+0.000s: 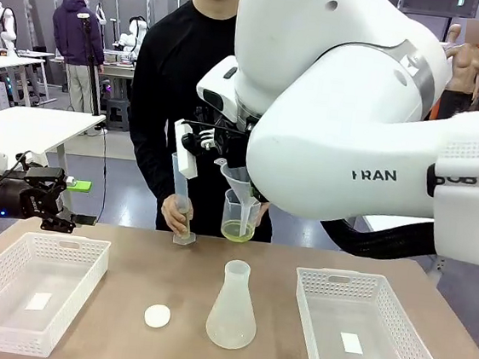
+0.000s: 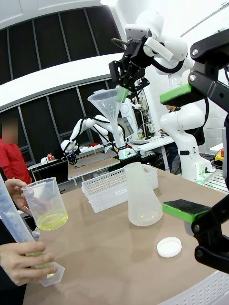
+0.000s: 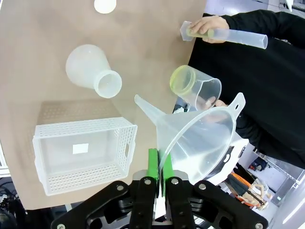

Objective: Prepare the solutions needed for the experiment.
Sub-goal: Pick up the Plastic Funnel and insert it into the Big flask.

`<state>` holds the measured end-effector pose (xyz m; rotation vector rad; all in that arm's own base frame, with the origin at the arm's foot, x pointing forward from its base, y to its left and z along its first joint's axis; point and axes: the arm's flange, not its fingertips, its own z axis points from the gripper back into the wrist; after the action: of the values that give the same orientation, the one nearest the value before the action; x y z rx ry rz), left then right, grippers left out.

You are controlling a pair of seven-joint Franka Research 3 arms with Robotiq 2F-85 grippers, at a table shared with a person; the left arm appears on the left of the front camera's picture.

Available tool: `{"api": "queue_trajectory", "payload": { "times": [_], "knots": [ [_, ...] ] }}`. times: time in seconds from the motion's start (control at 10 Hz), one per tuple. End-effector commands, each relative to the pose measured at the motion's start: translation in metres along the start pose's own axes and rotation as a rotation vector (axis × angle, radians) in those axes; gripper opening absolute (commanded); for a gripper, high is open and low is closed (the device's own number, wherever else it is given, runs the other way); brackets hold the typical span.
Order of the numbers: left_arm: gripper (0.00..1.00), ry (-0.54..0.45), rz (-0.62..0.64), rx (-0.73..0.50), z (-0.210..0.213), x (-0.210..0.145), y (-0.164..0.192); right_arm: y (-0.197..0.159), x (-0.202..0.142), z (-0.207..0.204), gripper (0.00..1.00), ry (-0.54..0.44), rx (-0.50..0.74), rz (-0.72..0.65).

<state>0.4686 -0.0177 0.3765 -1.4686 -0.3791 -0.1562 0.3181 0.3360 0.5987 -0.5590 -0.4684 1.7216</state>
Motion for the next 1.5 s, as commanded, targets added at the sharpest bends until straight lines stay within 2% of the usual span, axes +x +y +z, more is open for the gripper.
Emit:
{"api": "queue_trajectory", "payload": {
  "times": [0.0,0.1,0.2,0.7,1.4],
  "knots": [
    [1.00,0.007,-0.006,0.002,0.001,-0.001,-0.003,0.012,-0.003,0.004,0.04,-0.036,-0.014,0.016],
    [1.00,0.007,-0.006,0.002,0.001,-0.001,-0.003,0.013,-0.001,0.008,0.04,-0.014,-0.003,0.041],
    [1.00,0.007,-0.006,0.002,0.001,-0.001,-0.003,0.002,0.001,0.003,0.04,-0.004,-0.006,0.003],
    [1.00,0.007,-0.006,0.002,0.001,-0.001,-0.003,0.010,0.001,-0.005,0.04,0.000,0.004,-0.002],
    [1.00,0.007,-0.006,0.002,0.001,-0.001,-0.003,0.028,-0.003,-0.035,0.04,-0.056,0.052,-0.044]
  ]
}}
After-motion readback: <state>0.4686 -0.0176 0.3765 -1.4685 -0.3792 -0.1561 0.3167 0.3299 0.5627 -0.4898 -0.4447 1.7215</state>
